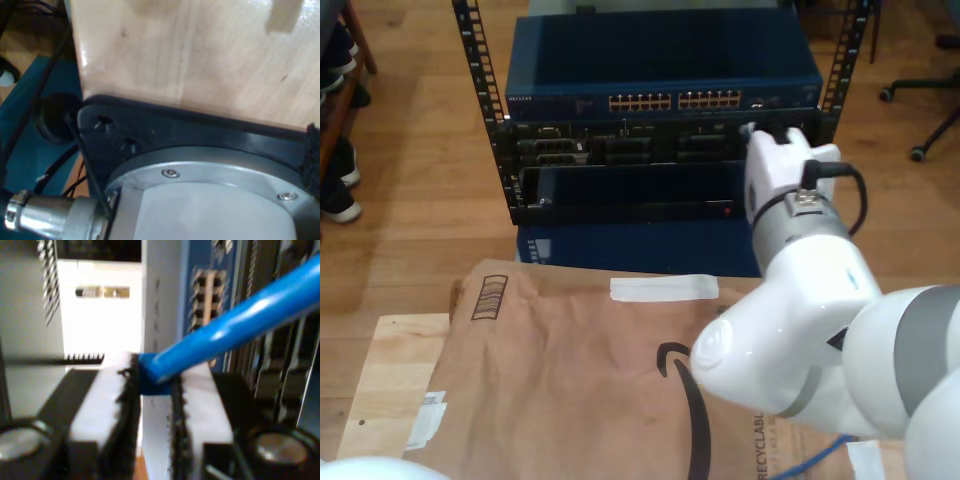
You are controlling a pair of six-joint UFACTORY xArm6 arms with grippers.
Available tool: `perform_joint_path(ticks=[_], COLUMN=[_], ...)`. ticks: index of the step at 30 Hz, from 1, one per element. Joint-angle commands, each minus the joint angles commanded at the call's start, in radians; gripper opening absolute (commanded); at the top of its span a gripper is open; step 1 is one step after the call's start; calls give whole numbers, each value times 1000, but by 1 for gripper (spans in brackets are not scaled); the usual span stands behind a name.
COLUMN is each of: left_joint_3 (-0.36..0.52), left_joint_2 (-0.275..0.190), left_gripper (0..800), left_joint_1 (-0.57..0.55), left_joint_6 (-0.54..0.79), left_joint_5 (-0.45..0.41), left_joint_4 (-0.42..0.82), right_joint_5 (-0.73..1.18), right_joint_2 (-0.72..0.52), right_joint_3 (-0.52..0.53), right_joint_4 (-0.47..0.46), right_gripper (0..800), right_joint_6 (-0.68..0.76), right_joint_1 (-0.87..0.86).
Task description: Grab the cable and plug it in
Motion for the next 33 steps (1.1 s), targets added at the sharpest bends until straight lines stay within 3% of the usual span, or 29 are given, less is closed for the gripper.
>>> perform_joint_path(ticks=[7,10,13,33], left_joint_3=[0,0,0,0], left_joint_2=[0,0,0,0], left_gripper=[800,800,800,800], left_joint_1=[0,0,0,0], left_joint_6=[2,2,2,2], left_joint_5=[0,0,0,0], left_joint_4=[0,0,0,0], right_joint_5=[-71,-66,-69,-55], right_joint_2=[132,183,222,244], right_joint_3=[-74,-115,-126,-219], right_joint_4=[23,110,121,104], right_gripper=[0,0,0,0], right_joint_6=[3,5,6,-8], right_joint_1=[17,18,18,68])
